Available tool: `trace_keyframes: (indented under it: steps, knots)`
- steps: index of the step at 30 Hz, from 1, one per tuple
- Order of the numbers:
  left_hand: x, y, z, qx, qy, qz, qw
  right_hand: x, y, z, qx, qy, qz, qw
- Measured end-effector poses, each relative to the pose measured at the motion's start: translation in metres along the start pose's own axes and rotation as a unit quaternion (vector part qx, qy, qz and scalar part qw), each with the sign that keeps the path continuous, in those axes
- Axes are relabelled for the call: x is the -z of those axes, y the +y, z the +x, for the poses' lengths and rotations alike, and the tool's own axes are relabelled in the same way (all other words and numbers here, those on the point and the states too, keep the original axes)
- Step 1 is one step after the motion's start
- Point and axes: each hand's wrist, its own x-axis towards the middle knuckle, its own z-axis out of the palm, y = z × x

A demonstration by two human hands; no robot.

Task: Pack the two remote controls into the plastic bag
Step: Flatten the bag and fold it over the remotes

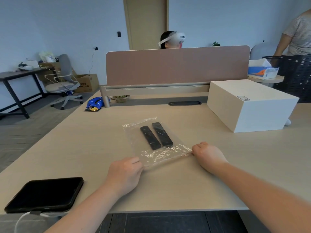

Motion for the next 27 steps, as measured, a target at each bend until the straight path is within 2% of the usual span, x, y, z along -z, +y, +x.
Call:
trace_keyframes:
  steps: [6, 9, 11, 14, 16, 19, 24, 27]
  knots:
    - [-0.004, -0.009, 0.002, -0.018, -0.054, -0.038, 0.998, 0.005, 0.000, 0.000, 0.020, -0.032, 0.000, 0.999]
    - [0.003, -0.010, 0.006, -0.010, -0.093, -0.102, 0.990, 0.008, 0.007, 0.000, 0.003, -0.057, 0.072, 0.996]
    - [0.010, -0.011, 0.010, 0.035, -0.118, -0.153, 0.981, 0.012, 0.009, 0.000, -0.047, -0.059, 0.152, 0.986]
    - [0.015, -0.011, 0.022, 0.129, -0.116, -0.220, 0.960, 0.021, 0.006, 0.007, -0.132, -0.006, 0.280, 0.951]
    - [0.009, -0.011, 0.032, 0.167, -0.116, -0.212, 0.956, 0.026, -0.002, 0.017, -0.162, 0.016, 0.353, 0.921]
    - [-0.003, -0.006, 0.050, 0.205, -0.156, -0.194, 0.947, 0.028, -0.017, 0.037, -0.179, -0.002, 0.390, 0.903]
    - [-0.021, 0.010, 0.082, 0.188, -0.241, -0.206, 0.930, 0.021, -0.031, 0.065, -0.171, -0.046, 0.393, 0.902]
    - [-0.031, 0.014, 0.096, 0.164, -0.250, -0.208, 0.931, 0.014, -0.029, 0.076, -0.151, -0.034, 0.419, 0.895]
